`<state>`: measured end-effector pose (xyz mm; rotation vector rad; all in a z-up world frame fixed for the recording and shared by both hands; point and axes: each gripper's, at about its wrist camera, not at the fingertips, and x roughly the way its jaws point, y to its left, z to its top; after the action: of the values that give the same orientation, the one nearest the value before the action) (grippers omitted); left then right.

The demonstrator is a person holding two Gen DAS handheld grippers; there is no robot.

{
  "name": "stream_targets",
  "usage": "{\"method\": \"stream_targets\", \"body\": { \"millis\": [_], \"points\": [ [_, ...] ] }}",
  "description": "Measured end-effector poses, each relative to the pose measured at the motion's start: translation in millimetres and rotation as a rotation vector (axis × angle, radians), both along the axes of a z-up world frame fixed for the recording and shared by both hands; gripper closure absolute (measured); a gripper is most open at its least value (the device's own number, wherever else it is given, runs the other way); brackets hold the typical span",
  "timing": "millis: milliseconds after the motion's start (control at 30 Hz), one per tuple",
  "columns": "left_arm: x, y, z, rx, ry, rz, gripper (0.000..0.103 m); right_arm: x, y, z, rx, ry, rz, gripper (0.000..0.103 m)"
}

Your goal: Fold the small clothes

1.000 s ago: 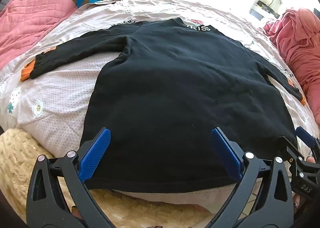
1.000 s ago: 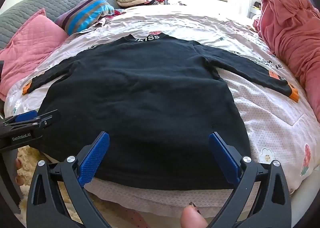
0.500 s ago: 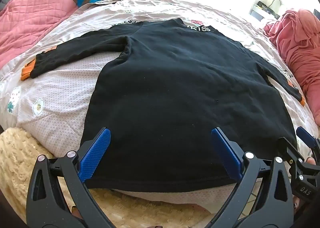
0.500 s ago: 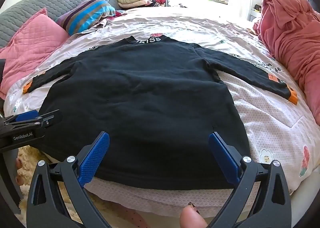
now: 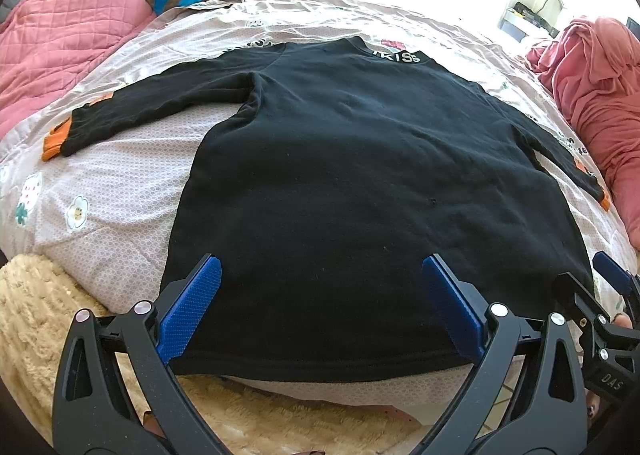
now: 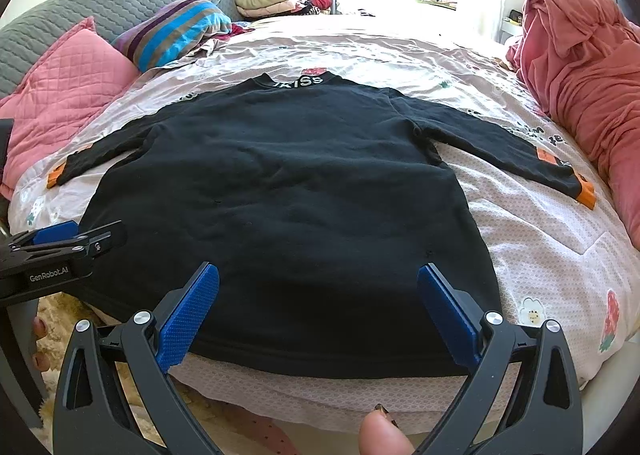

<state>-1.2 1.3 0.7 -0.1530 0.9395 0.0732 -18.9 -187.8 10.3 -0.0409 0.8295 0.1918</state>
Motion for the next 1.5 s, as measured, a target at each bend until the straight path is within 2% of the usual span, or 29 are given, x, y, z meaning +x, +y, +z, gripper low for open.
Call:
{"method": "stream_targets", "body": {
  "millis": [1500],
  "points": [
    [5.1,-1.9,-0.6,0.007,0.007,-0.008,0.009,4.2,-1.2,0.5,0.014,-0.010,-0.002,0.004]
  ]
}}
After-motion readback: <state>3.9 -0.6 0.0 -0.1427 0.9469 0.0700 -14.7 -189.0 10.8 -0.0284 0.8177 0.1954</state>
